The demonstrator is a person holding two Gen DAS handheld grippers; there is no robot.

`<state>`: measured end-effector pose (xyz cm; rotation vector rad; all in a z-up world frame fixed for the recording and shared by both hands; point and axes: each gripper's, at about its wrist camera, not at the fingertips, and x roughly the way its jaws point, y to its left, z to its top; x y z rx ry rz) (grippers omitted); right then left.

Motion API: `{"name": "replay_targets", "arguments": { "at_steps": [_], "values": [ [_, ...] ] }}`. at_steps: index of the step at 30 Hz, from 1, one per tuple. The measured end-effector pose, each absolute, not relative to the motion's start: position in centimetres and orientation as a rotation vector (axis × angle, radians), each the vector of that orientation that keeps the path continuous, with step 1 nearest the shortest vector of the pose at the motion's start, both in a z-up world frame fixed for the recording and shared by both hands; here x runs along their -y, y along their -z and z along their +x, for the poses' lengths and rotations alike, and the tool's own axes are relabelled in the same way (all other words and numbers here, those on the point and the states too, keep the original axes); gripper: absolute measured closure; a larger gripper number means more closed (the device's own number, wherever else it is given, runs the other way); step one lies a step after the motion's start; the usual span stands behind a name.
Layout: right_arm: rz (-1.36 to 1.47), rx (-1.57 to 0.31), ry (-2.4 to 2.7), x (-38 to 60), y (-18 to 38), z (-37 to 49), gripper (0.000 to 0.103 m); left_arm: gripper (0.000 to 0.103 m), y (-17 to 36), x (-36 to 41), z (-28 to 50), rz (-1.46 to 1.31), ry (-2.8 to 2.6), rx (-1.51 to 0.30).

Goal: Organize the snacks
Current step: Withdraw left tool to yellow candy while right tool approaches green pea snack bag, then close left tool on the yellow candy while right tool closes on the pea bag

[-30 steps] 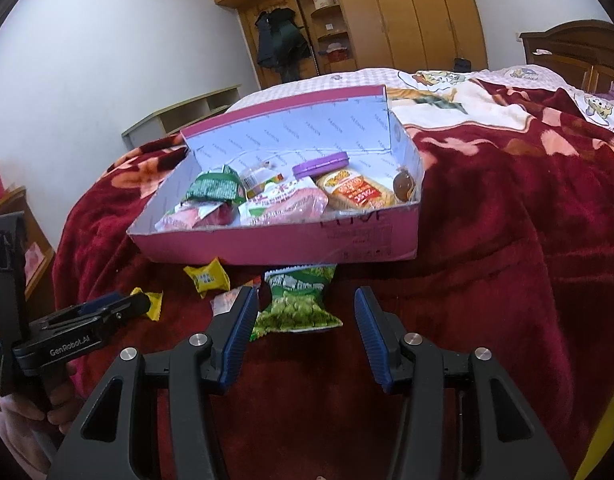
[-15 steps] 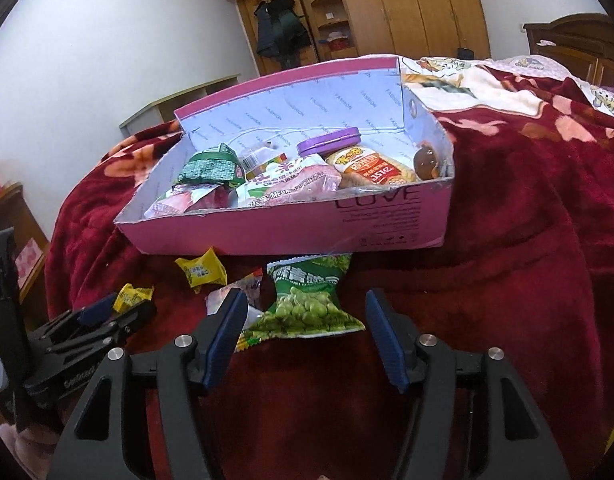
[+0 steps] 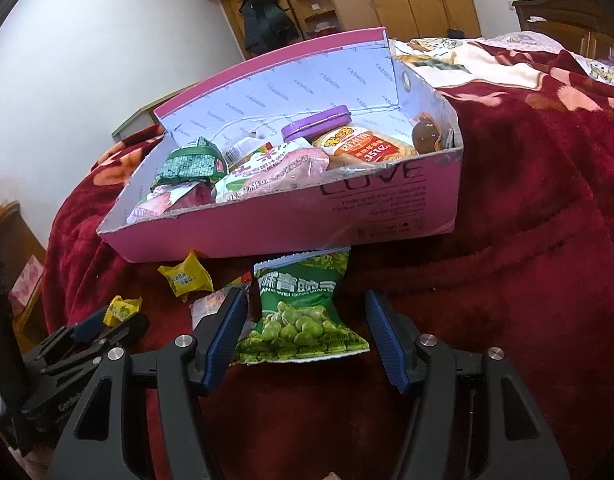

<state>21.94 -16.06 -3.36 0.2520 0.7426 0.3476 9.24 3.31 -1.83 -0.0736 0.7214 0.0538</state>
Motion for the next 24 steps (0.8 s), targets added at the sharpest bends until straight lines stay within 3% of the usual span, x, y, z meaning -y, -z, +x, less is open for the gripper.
{"name": "replay_targets", "arguments": {
  "at_steps": [9, 19, 24],
  "values": [
    [0.296, -0.731, -0.354, 16.62, 3.82, 22.13, 0.049, 0.041, 2.02, -2.65, 9.26, -0.018, -0.080, -0.713],
    [0.295, -0.705, -0.377, 16.71, 4.07, 21.57, 0.054, 0.066, 1.61, -2.74, 8.81, -0.028, -0.060, -0.703],
    [0.285, -0.696, -0.379, 16.64, 4.19, 21.36, 0.054, 0.069, 1.14, -3.14, 8.35, -0.070, -0.015, -0.706]
  ]
}}
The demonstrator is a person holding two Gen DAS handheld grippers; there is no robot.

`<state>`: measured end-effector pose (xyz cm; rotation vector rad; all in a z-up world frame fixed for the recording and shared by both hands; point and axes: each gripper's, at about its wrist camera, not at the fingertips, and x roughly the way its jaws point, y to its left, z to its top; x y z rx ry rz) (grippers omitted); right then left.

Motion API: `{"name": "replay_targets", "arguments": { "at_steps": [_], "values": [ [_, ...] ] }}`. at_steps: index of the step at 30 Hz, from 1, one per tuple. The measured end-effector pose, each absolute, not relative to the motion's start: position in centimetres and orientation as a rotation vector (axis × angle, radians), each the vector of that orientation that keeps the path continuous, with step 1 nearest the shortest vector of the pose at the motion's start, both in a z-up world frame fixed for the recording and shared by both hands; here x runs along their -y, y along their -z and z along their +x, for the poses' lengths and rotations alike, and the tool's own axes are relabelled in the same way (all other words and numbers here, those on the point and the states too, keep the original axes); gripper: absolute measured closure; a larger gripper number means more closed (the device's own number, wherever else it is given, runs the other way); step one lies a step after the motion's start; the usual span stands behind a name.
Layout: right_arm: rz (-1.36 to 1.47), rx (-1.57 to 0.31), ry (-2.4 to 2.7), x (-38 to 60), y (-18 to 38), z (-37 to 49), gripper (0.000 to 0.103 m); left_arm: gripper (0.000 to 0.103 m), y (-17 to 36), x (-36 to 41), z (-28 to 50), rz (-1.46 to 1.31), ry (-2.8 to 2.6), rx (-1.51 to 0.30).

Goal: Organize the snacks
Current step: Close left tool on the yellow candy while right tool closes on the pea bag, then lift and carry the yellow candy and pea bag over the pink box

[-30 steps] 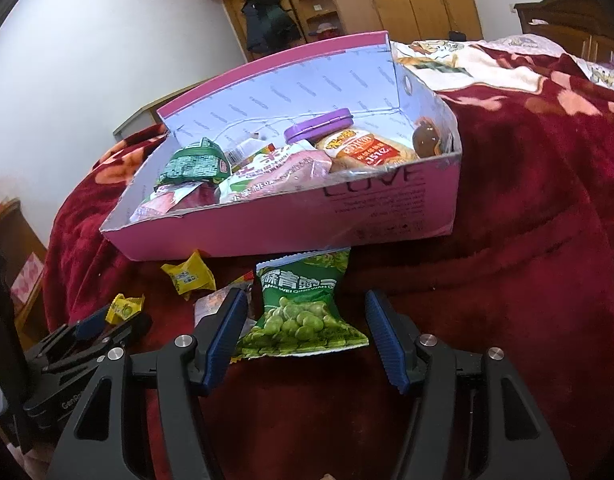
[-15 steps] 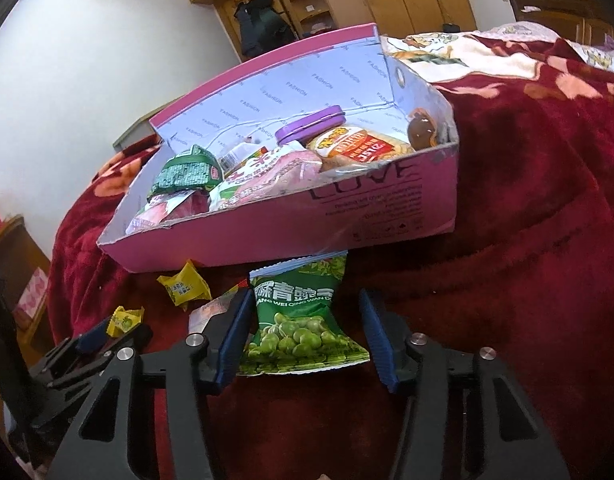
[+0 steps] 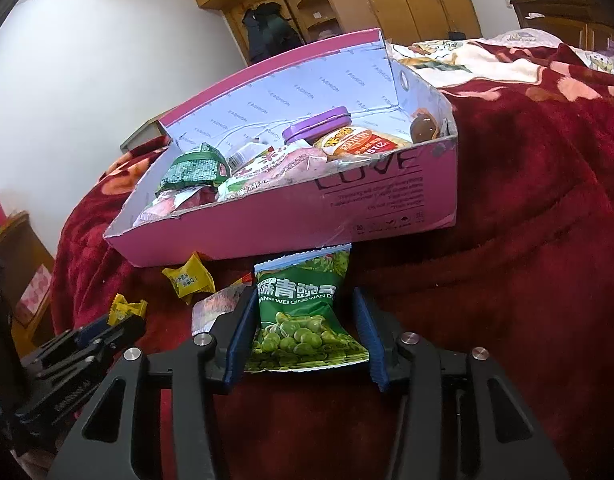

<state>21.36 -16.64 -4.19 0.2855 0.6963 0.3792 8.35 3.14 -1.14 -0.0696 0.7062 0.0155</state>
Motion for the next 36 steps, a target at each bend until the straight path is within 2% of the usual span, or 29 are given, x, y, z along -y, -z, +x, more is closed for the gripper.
{"name": "replay_targets", "arguments": {
  "at_steps": [20, 36],
  "values": [
    [0.263, -0.670, -0.417, 16.8, 2.3, 18.1, 0.056, 0.069, -1.3, -3.0, 6.6, -0.147, 0.050, -0.679],
    [0.265, -0.626, -0.470, 16.6, -0.7, 16.8, 0.056, 0.069, -5.5, -2.7, 8.1, -0.153, 0.079, -0.618]
  ]
}}
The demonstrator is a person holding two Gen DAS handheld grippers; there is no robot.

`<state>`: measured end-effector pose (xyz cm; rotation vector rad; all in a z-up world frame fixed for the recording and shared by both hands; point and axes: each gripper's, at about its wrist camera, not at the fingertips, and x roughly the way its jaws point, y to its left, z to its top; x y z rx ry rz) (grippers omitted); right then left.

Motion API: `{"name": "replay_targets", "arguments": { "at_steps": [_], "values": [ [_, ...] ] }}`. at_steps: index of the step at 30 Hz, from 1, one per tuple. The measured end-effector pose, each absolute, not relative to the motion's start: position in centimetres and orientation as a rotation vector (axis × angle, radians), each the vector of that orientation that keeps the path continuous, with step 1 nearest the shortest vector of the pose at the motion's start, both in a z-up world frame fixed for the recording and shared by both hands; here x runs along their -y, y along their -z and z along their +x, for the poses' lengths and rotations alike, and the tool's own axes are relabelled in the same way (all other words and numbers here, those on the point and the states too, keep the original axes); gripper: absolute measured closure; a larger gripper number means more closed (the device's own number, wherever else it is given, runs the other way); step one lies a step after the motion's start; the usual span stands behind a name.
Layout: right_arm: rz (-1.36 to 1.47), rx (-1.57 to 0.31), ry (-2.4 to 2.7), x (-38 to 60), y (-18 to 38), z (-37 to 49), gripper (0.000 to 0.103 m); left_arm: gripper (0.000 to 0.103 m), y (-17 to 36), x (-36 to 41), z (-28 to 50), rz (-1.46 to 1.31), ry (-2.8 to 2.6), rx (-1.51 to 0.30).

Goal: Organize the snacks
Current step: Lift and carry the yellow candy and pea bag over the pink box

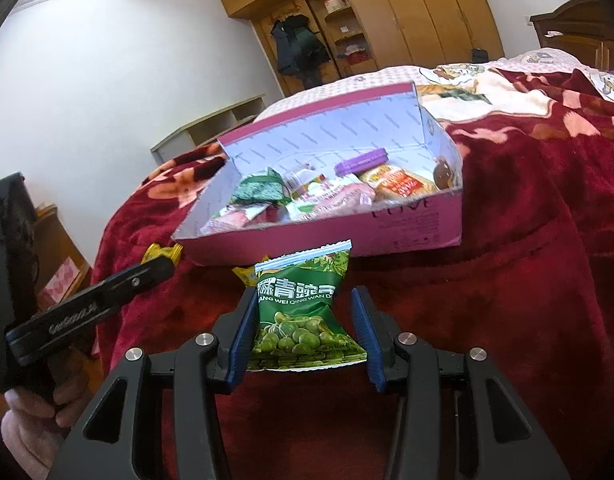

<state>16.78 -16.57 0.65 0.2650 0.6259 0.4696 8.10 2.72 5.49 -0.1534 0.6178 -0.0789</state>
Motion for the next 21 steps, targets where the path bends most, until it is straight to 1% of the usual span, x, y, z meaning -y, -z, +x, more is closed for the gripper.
{"name": "replay_targets", "arguments": {
  "at_steps": [12, 21],
  "values": [
    [0.257, -0.617, -0.468, 16.5, -2.3, 17.7, 0.056, 0.069, -7.2, -1.8, 11.3, -0.115, 0.113, -0.599],
    [0.229, -0.584, -0.460, 16.5, -4.1, 19.4, 0.056, 0.069, -7.8, -1.8, 15.1, -0.102, 0.129, -0.597]
  ]
}}
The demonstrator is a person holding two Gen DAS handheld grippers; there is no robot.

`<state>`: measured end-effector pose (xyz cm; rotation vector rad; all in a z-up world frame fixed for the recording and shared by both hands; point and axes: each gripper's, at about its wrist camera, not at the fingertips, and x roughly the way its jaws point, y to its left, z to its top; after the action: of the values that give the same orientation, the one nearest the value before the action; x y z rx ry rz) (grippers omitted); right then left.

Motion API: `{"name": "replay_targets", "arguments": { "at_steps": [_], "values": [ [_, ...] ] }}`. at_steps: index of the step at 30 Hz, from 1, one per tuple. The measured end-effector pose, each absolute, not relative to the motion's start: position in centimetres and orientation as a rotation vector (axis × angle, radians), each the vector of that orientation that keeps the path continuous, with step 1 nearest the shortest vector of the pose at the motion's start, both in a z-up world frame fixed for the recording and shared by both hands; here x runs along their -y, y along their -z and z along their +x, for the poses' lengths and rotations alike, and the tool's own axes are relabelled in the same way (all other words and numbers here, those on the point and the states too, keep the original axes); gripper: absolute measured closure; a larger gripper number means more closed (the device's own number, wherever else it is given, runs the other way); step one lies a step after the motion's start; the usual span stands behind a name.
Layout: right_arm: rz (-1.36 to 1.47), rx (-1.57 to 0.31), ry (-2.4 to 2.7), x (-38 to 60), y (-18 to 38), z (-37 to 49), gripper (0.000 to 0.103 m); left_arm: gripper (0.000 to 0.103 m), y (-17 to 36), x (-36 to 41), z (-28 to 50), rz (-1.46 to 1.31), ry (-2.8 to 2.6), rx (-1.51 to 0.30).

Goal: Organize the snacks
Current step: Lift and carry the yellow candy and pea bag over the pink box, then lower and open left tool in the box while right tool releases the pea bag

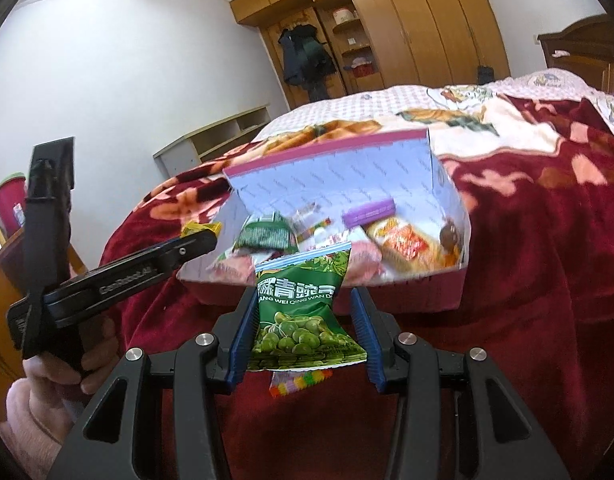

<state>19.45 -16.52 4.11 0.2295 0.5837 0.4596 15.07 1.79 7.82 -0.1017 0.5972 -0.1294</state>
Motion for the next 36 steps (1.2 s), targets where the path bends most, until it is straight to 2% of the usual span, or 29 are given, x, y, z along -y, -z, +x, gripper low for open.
{"name": "replay_targets", "arguments": {
  "at_steps": [17, 36],
  "values": [
    [0.206, -0.569, -0.391, 17.3, -4.9, 22.8, 0.056, 0.069, -6.8, -2.3, 22.0, -0.101, 0.107, -0.607],
    [0.182, -0.553, -0.312, 18.2, -5.2, 27.4, 0.056, 0.068, -4.7, -3.1, 24.7, -0.126, 0.094, -0.650]
  ]
}}
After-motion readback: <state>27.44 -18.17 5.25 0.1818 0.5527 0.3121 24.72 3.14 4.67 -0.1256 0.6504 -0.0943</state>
